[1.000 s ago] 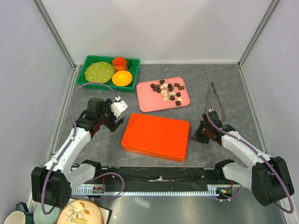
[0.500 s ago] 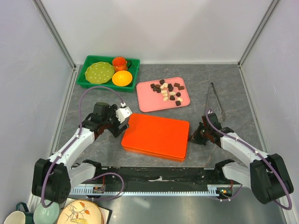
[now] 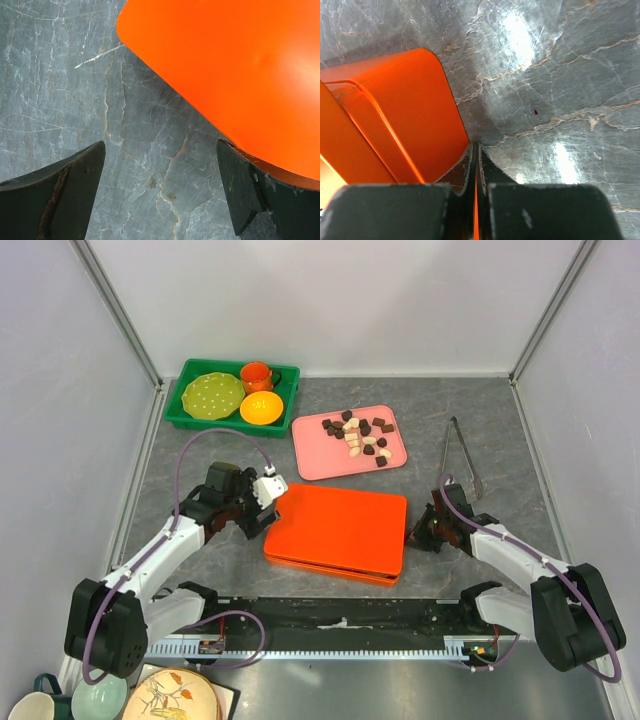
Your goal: Pack the chocolate
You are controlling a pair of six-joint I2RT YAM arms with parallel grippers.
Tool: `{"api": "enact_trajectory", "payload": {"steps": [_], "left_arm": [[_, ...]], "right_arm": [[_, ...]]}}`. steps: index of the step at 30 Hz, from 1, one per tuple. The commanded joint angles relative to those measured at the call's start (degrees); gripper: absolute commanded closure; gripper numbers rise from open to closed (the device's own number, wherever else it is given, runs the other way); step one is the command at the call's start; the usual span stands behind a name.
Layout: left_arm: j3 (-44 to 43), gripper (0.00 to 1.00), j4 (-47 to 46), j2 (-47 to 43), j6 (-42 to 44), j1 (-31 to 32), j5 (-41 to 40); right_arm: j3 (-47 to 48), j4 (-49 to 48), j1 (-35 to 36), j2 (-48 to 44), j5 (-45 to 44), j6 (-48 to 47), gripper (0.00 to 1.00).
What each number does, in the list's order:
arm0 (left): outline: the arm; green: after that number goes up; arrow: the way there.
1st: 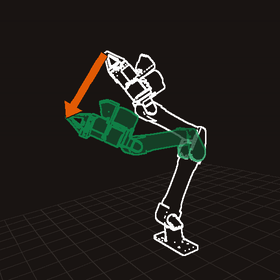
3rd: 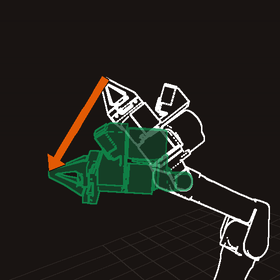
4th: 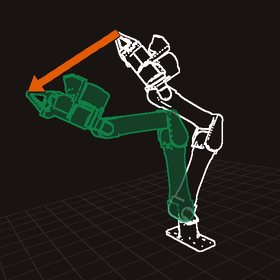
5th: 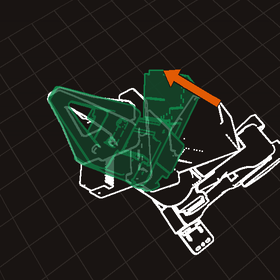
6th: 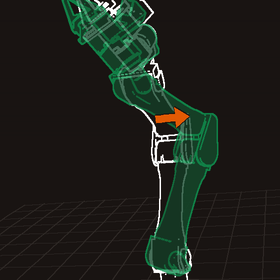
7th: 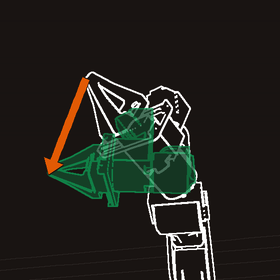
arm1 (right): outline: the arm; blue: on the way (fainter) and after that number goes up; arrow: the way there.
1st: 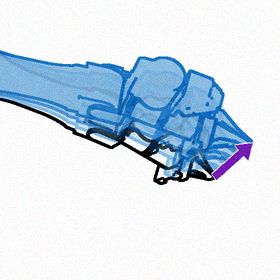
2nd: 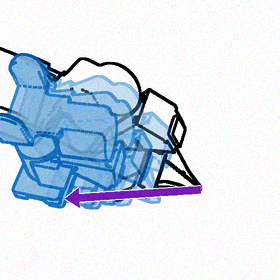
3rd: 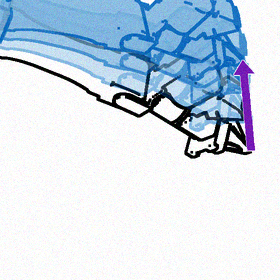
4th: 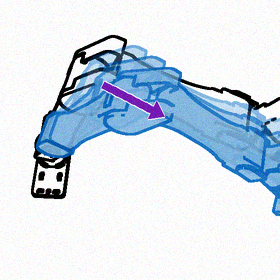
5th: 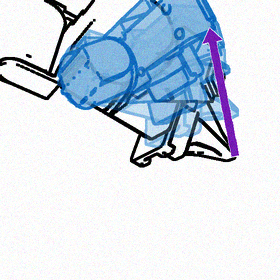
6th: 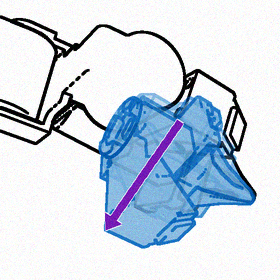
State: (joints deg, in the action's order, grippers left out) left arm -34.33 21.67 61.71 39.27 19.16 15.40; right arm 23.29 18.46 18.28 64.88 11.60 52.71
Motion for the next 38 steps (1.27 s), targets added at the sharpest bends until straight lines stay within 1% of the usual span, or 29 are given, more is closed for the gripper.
{"api": "enact_trajectory", "payload": {"steps": [1, 5, 7, 9, 11, 12, 13, 14, 15, 16, 17, 18, 21, 23, 25, 26, 30, 32, 33, 38], "left_arm": [[0.4, 0.01, 1.8, -2.0, 0.7, 0.8, 0.7], [-1.1, 0.01, 2.8, -3.8, 1.3, 0.7, -2.5], [-2.6, 0.01, 5.7, -4.6, 0.6, 0.7, -3.1], [-6.0, 0.01, 9.5, -4.5, -2.2, 0.7, -4.1], [-10.1, 0.01, 12.6, -3.4, -3.8, 0.4, -4.5], [-11.6, 0.01, 13.9, -3.2, -6.0, 0.1, -4.2], [-14.9, 0.01, 17.1, -2.4, -6.9, -1.0, -2.5], [-16.5, 0.01, 18.7, -2.0, -7.8, -1.7, -1.3], [-18.1, 0.01, 20.3, -1.6, -10.0, -2.4, 0.1], [-19.8, 0.01, 22.8, -1.2, -10.7, -3.6, 1.5], [-22.6, 0.01, 24.0, -0.5, -11.6, -3.9, 3.2], [-23.9, 0.01, 24.8, -0.2, -13.6, -4.2, 3.3], [-28.9, 0.01, 28.9, 1.4, -15.2, -4.7, 3.8], [-31.3, 0.01, 31.6, 1.9, -15.5, -5.2, 3.8], [-32.4, 0.01, 32.7, 2.4, -15.7, -5.9, 3.7], [-32.4, 0.01, 32.6, 2.5, -16.1, -6.3, 3.6], [-31.5, 0.01, 30.5, 3.0, -19.3, -9.7, 4.3], [-30.8, 0.01, 29.5, 2.9, -20.3, -11.5, 4.5], [-30.5, 0.01, 28.3, 2.7, -20.5, -12.2, 4.9], [-29.1, 0.01, 25.0, 2.4, -23.0, -14.1, 5.4]], "right_arm": [[2.3, 1.6, 0.2, -0.7, -2.3, -2.1, 1.0], [5.4, 8.1, 0.0, -5.4, -10.1, -5.5, 1.0], [6.8, 11.0, 0.0, -7.0, -12.9, -6.7, 1.0], [10.3, 13.1, 0.0, -7.8, -16.7, -9.1, 0.98], [14.2, 15.8, 0.0, -8.1, -19.3, -12.0, 0.8], [15.5, 16.5, 0.0, -8.2, -21.3, -13.1, 0.67], [17.0, 18.0, 0.1, -8.0, -22.6, -14.2, 0.47], [20.0, 18.8, 0.1, -7.9, -23.7, -16.2, 0.34], [21.3, 19.4, 0.1, -7.8, -25.2, -17.3, 0.08], [22.6, 19.7, 0.0, -7.8, -25.7, -18.3, 0.02], [24.9, 19.7, 0.0, -7.8, -26.4, -19.4, 0.02], [25.9, 19.9, 0.1, -7.8, -27.1, -21.7, 0.02], [28.5, 18.2, 0.0, -7.8, -26.9, -25.0, 0.02], [30.3, 17.1, 0.1, -7.2, -22.0, -26.1, 0.02], [30.2, 13.8, 0.0, -7.3, -18.8, -26.4, 0.02], [29.9, 12.6, 0.0, -7.3, -16.4, -26.8, 0.02], [30.7, 8.5, 0.1, -5.6, -12.2, -26.9, 0.02], [31.5, 7.7, 0.1, -4.4, -11.8, -26.9, 0.02], [31.6, 6.8, 0.1, -4.2, -9.7, -27.0, 0.02], [30.3, 3.7, 0.0, -4.6, -8.3, -26.7, 0.02]]}}
